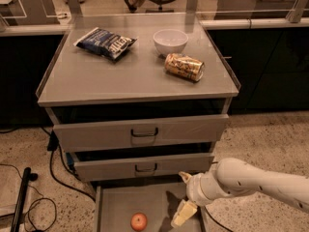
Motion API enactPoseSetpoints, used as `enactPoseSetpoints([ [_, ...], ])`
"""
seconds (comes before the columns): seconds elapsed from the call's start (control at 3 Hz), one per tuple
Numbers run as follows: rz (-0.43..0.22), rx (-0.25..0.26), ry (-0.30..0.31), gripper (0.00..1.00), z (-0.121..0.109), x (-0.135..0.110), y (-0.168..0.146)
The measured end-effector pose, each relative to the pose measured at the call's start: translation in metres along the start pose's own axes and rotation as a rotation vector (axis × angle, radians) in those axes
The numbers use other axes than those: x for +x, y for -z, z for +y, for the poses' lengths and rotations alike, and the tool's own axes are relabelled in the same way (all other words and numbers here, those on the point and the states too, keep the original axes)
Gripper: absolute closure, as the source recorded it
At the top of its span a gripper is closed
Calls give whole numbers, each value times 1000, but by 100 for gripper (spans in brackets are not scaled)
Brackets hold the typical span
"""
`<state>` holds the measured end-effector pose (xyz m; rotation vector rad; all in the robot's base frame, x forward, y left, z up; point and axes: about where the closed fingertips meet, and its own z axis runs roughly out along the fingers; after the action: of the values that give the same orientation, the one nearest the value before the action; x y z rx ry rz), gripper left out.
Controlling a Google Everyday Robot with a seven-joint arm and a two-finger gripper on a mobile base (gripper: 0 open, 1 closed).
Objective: Pick apple from bottom drawer and place on counter
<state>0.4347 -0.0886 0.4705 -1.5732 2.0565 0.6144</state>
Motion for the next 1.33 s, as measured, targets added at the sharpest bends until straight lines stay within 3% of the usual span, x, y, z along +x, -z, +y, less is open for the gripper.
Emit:
enactPoseSetpoints([
  [0.33,-39,-12,12,0,-6,14,-33],
  [0.67,-62,-27,-17,0,-6,37,-68],
  [1.33,-66,-52,-27,0,-2,41,-84],
])
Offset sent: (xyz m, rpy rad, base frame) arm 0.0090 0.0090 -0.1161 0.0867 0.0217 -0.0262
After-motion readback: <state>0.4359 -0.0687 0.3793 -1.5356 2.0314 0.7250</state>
